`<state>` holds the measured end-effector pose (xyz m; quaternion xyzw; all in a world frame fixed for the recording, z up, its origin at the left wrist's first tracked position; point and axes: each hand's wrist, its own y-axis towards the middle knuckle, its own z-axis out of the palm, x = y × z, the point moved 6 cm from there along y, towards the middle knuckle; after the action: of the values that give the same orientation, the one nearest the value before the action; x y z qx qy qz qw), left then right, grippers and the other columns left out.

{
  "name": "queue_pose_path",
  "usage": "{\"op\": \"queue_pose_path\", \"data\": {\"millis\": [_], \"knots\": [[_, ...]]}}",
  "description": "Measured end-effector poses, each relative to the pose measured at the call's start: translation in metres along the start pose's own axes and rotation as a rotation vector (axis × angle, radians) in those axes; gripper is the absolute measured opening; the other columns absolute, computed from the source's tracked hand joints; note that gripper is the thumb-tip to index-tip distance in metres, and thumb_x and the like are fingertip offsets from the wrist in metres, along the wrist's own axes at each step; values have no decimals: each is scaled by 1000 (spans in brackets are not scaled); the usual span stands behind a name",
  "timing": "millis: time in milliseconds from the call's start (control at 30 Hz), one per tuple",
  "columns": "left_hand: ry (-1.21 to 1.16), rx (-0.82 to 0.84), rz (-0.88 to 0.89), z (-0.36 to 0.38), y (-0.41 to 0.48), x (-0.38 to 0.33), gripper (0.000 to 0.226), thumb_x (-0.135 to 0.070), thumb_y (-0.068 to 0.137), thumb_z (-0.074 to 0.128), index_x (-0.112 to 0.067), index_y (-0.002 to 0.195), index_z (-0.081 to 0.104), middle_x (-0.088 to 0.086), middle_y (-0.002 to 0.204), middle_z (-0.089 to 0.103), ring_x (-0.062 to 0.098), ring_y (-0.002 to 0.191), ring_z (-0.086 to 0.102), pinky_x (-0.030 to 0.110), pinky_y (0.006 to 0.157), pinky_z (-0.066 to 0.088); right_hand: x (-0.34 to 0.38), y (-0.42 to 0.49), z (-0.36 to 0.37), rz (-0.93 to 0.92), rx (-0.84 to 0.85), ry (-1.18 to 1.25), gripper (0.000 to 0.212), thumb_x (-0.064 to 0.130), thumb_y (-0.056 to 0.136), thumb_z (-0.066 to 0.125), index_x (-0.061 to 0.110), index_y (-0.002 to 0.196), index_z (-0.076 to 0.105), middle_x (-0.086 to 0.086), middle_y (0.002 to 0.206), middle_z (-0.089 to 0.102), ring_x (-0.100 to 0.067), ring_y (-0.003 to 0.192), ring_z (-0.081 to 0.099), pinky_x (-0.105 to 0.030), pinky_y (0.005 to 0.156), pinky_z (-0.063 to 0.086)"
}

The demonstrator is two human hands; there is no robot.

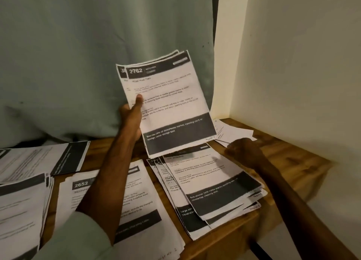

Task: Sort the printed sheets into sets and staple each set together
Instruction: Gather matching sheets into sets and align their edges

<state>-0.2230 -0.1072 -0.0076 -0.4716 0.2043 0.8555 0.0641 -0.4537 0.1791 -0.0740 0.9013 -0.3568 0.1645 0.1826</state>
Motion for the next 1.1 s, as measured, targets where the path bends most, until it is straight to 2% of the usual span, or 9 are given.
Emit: {"op": "queue_pose_path", "data": {"millis": [100, 167, 233, 333, 400, 700, 800, 967, 1100], "knots": [[56, 66, -43, 16, -5, 13, 10, -24, 100, 66, -15, 98, 70, 8, 103, 75, 19, 79, 74, 41, 75, 63, 17, -6, -18, -88, -206, 395, 43, 49, 100, 56, 11, 103, 77, -7, 109, 76, -26, 100, 70, -39, 87, 55], [92, 112, -70, 24, -9, 20, 10, -25, 100, 67, -16, 100, 70, 7, 102, 76, 20, 79, 76, 41, 73, 64, 28, -9, -16, -21, -109, 808, 49, 57, 99, 52, 16, 117, 72, -1, 115, 75, -22, 103, 72, -42, 92, 58], [122, 140, -97, 28, -13, 25, 11, -25, 99, 68, -15, 103, 71, 6, 101, 76, 20, 78, 76, 38, 67, 64, 41, -12, -14, -4, -3, 1022, 46, 52, 95, 61, 15, 122, 69, 1, 114, 76, -20, 101, 74, -34, 83, 62], [130, 211, -130, 34, -19, 28, 25, -23, 97, 71, -8, 117, 69, 9, 105, 77, 23, 81, 78, 40, 67, 65, 47, -16, -13, -67, -22, 1062, 38, 33, 88, 78, 6, 114, 73, -3, 109, 78, -22, 97, 76, -25, 70, 60], [113, 250, -157, 36, -22, 27, 30, -21, 95, 73, -6, 121, 69, 11, 108, 77, 27, 87, 78, 45, 72, 65, 42, -15, -11, -55, -73, 1094, 36, 27, 85, 82, 2, 110, 74, -7, 106, 79, -26, 94, 76, -31, 74, 61], [123, 286, -201, 31, -17, 30, 31, -24, 98, 69, -7, 124, 68, 15, 116, 75, 32, 99, 76, 55, 85, 61, 29, -18, -10, -27, -99, 1128, 31, 19, 91, 76, 1, 116, 72, -9, 110, 78, -25, 93, 77, -28, 71, 62], [134, 283, -175, 30, -16, 28, 31, -25, 100, 66, -8, 125, 68, 13, 115, 75, 31, 99, 76, 52, 83, 62, 26, -17, -11, -13, -94, 1111, 32, 20, 92, 75, 3, 119, 71, -7, 112, 77, -24, 94, 77, -29, 73, 63], [98, 167, -105, 17, -8, 19, 17, -27, 98, 69, -13, 107, 71, 9, 105, 77, 25, 86, 77, 44, 76, 64, 16, -19, -9, 37, -101, 1093, 30, 18, 92, 73, 4, 118, 69, -6, 113, 77, -22, 91, 77, -25, 65, 61], [-23, -11, 32, 0, 0, 2, 8, -25, 98, 70, -17, 98, 69, -2, 92, 77, 13, 74, 76, 34, 67, 63, -3, -21, -10, 113, -141, 725, 12, 19, 90, 77, 10, 89, 68, 4, 86, 69, -14, 78, 67, -15, 61, 51]]}}
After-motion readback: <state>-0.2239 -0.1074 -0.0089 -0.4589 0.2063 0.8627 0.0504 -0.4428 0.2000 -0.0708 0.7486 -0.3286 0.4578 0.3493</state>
